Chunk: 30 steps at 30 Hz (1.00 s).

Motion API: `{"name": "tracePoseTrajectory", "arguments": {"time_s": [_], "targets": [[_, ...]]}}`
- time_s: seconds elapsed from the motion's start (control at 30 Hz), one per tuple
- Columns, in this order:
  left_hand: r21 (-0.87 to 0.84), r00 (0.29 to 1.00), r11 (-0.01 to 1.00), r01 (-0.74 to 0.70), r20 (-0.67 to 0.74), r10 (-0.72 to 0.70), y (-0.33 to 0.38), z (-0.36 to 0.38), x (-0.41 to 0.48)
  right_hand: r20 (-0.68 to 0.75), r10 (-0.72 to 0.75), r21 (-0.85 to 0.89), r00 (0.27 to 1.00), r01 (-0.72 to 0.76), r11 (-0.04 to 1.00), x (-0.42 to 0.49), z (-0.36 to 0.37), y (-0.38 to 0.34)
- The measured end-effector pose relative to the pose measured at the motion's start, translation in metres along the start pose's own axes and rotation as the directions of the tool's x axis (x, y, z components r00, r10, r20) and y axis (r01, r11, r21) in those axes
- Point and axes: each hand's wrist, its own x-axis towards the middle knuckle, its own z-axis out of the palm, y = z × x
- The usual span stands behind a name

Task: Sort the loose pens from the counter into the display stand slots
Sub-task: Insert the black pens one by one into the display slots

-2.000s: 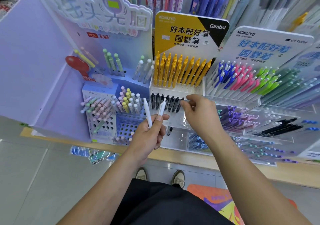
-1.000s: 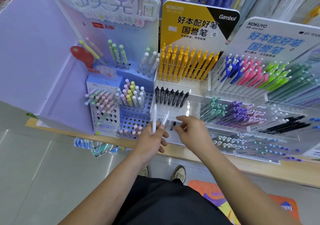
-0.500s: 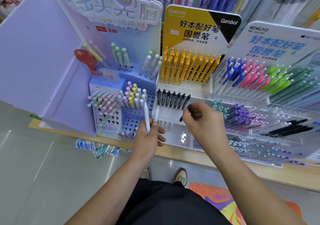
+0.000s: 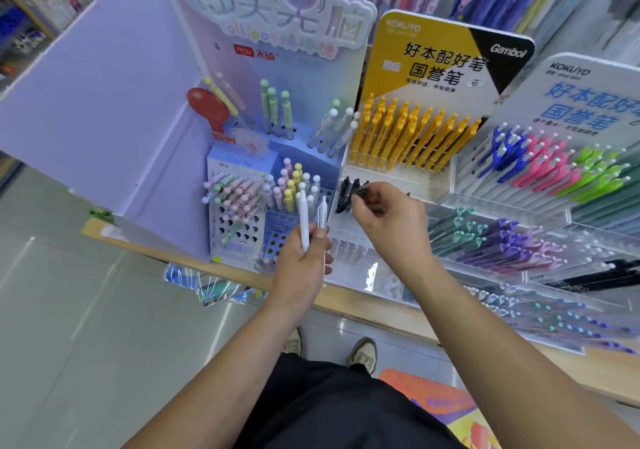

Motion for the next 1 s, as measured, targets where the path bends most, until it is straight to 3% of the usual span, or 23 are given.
{"name": "tracePoseTrajectory", "arguments": {"time_s": [0.17,0.4,0.57,0.63,0.73,0.9,1.0], "targets": [[-0.003,1.0,1.0,0.002,0.018,-0.002,0.003,-0.003,0.002,0.133,-0.141,-0.292,0.981,0.175,0.94,0.008,0.013,-0.003],[0.049,0.999,0.999,0.012,0.033,-0.014,0.009,-0.004,0.001,0.229,-0.062,-0.392,0.971,0.15,0.908,0.019,0.027,-0.001],[0.06,0.998,0.998,0.024,0.061,-0.027,0.012,0.0,0.0,0.18,0.053,-0.247,0.982,-0.007,0.969,0.009,0.013,-0.003],[0.071,0.988,0.997,0.014,0.15,-0.024,0.015,0.002,-0.003,0.197,0.119,-0.02,0.973,-0.117,0.993,-0.006,-0.006,-0.011],[0.098,0.957,0.995,0.002,0.287,-0.03,0.017,0.009,-0.006,0.289,0.223,0.339,0.931,-0.317,0.886,-0.028,-0.036,-0.012],[0.212,0.894,0.977,0.009,0.436,-0.103,0.011,0.03,-0.01,0.231,0.31,0.395,0.922,-0.38,0.836,-0.044,-0.055,0.023],[0.29,0.948,0.957,0.023,0.299,-0.113,-0.002,0.034,-0.008,0.078,0.328,0.368,0.942,-0.333,0.868,-0.052,-0.056,0.038]]}}
